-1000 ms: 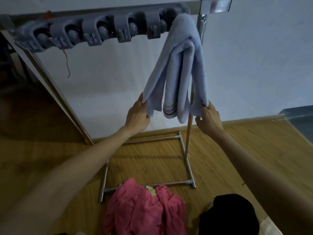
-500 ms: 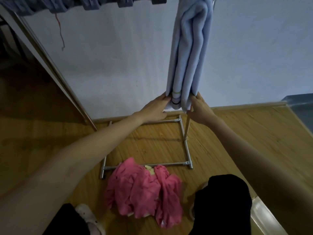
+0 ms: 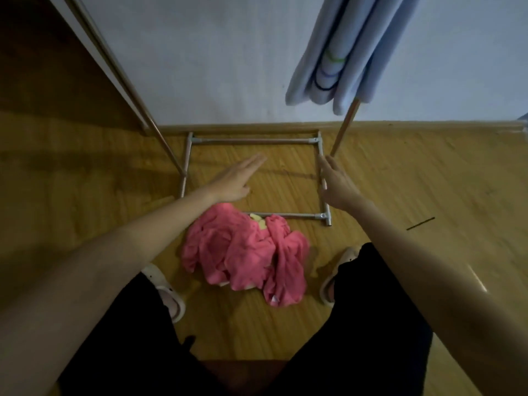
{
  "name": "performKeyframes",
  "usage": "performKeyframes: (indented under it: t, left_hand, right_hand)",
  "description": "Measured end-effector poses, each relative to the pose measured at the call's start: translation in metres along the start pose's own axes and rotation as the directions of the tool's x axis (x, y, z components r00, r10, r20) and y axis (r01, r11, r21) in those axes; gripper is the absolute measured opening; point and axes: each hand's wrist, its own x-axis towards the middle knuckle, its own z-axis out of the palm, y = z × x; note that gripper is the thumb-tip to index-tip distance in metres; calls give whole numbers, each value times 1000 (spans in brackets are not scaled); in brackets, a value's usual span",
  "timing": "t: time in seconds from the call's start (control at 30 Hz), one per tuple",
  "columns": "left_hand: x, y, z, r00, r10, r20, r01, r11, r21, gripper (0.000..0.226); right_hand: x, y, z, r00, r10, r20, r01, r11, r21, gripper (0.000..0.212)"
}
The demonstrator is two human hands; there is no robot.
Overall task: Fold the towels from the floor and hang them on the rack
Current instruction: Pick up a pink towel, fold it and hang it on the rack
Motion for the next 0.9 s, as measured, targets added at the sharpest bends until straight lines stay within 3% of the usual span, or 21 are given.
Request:
performKeyframes:
  t: [0.23, 0.5, 0.6, 0.73, 0.9]
  left_hand:
    - [-84, -80, 114, 925, -375, 63, 380, 917, -119, 50]
    - [-122, -115, 198, 825, -536, 179, 565, 795, -221, 46]
    - [-120, -133, 217, 732, -651, 200, 680, 684, -263, 52]
    - [-115, -158, 240, 595, -771, 228, 769, 465, -438, 52]
    - [-105, -173, 255, 469, -809, 354, 818, 246, -521, 59]
  right_hand:
    - [-13, -21, 131, 948, -15, 317, 14, 1000, 7, 76]
    - [-17, -45, 241, 864, -77, 498, 93, 996, -6, 75]
    - [-12, -60, 264, 862, -66, 503, 91, 995, -26, 77]
    - [5, -82, 287, 879, -108, 465, 148, 988, -51, 75]
    - [26, -93, 315, 856, -216, 470, 281, 957, -71, 78]
